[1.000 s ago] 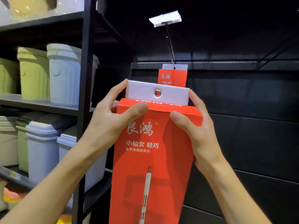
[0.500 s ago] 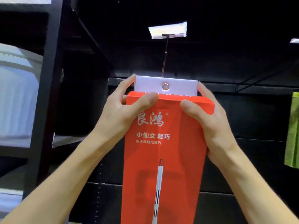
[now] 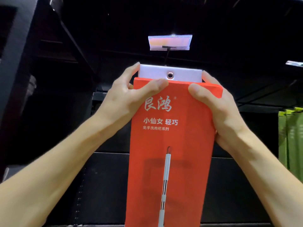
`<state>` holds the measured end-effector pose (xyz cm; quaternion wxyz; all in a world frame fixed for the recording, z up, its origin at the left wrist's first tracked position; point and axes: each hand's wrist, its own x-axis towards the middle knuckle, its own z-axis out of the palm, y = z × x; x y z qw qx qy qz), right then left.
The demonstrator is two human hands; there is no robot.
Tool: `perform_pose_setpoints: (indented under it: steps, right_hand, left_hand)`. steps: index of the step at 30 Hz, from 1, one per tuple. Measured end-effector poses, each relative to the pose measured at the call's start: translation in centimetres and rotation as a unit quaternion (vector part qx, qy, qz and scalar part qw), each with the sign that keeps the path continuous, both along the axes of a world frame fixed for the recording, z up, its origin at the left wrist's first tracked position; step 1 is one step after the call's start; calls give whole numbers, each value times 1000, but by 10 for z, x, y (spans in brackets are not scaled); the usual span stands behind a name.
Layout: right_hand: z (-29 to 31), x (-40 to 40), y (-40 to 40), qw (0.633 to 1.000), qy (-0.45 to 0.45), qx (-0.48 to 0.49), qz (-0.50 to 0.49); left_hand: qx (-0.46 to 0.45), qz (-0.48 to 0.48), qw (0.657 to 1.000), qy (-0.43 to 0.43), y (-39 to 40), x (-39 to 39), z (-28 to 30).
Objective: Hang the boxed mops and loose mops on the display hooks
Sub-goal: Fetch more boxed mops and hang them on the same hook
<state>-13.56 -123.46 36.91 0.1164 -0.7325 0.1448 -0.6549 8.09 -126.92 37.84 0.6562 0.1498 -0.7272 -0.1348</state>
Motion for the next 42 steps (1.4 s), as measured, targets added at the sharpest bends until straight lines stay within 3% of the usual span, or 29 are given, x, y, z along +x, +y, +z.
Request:
perform_pose_setpoints:
  steps: [23,42]
  right_hand:
    - [49,-11,-43,999,17,-36,-5]
    - [56,-10,-59,999,16,-27,-8]
  left_hand:
    - [-41,66,997,10,-33,-8,45]
    - [-34,47,998,2,-57,-9,53]
